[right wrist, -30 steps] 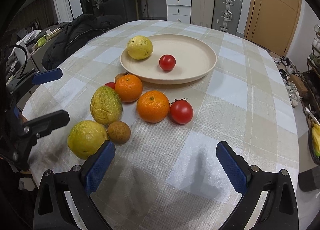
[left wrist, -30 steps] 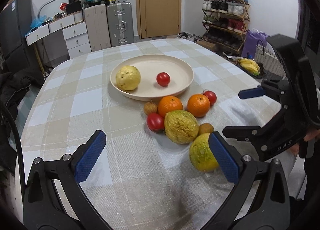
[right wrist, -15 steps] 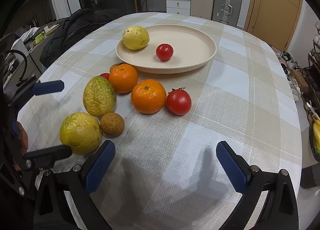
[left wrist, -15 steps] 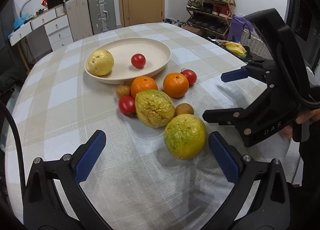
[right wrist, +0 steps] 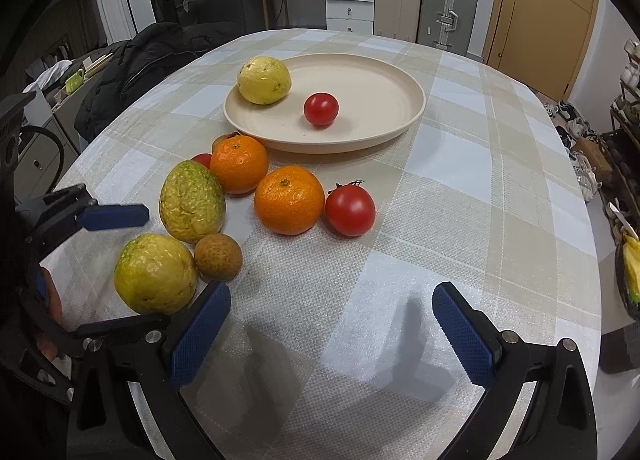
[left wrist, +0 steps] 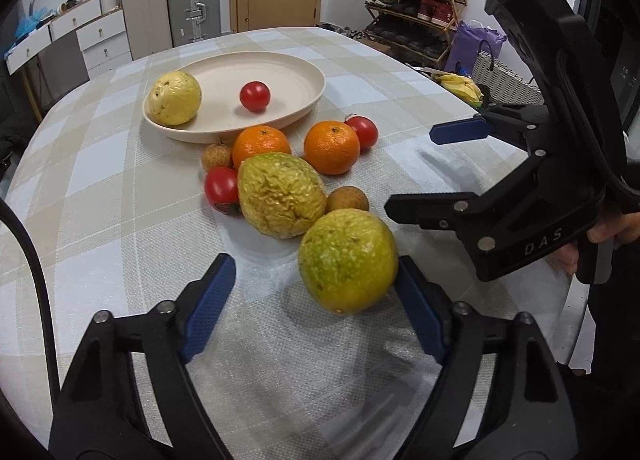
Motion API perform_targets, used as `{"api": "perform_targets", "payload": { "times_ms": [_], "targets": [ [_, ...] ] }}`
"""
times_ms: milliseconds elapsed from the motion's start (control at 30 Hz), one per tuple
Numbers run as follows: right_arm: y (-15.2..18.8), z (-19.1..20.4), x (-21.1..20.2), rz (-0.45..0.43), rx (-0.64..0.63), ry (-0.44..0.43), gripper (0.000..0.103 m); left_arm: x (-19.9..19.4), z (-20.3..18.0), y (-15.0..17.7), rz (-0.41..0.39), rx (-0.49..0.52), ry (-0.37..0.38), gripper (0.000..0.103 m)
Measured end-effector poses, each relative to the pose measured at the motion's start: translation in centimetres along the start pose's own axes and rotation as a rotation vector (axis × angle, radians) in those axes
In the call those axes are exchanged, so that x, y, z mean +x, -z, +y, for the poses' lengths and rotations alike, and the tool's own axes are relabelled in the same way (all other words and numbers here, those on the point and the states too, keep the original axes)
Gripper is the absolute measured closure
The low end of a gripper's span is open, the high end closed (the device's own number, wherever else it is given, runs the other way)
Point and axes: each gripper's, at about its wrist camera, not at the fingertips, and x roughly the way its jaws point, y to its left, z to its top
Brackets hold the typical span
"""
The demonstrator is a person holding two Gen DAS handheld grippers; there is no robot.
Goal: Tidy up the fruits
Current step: 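Grasp a green-yellow pomelo with the left gripper while the right gripper grasps the brown kiwi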
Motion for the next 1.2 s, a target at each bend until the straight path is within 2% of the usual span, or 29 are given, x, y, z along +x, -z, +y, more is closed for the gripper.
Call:
{"api": "perform_targets", "payload": {
  "times_ms": [33, 167, 267, 600, 900, 967, 1033, 1200],
  "targets": [
    [0.0, 0.0, 0.0, 0.000, 0.001, 0.001, 0.000, 0.0, -0.2, 0.0, 0.001, 0.004, 0.006, 0.034],
    [0.0, 0.0, -0.1, -0.004, -0.001, 0.009, 0.000, 0.0, -0.8, 0.1, -0.003, 0.023, 0.017, 0.044],
    [0.0, 0.0, -0.1, -0.005, 0.000, 0.010, 0.000, -0.1, -1.1, 0.1, -0.003, 0.034, 0.041, 0.058],
    [0.0, 0.0, 0.2, -0.003, 0.000, 0.022, 0.000, -1.4, -0.8, -0.3, -0.058, 0.038, 0.033, 0.058],
    [-0.1, 1.3, 0.2, -0.017, -0.018, -0.044, 0.001, -3.2, 0.7, -0.9, -0.127, 0.000, -0.001, 0.058],
    [-0.2, 1.8, 0.2, -0.020, -0.030, -0.056, 0.006, -3.6, 0.9, -1.0, -0.139, -0.008, -0.010, 0.058],
    [-0.2, 2.3, 0.2, -0.022, -0.049, -0.069, 0.021, -4.0, 1.2, -1.0, -0.156, -0.019, -0.024, 0.058],
    [-0.2, 3.2, 0.3, -0.031, -0.063, -0.113, 0.031, -4.3, 2.0, -1.3, -0.177, -0.047, -0.057, 0.058]
  ]
}}
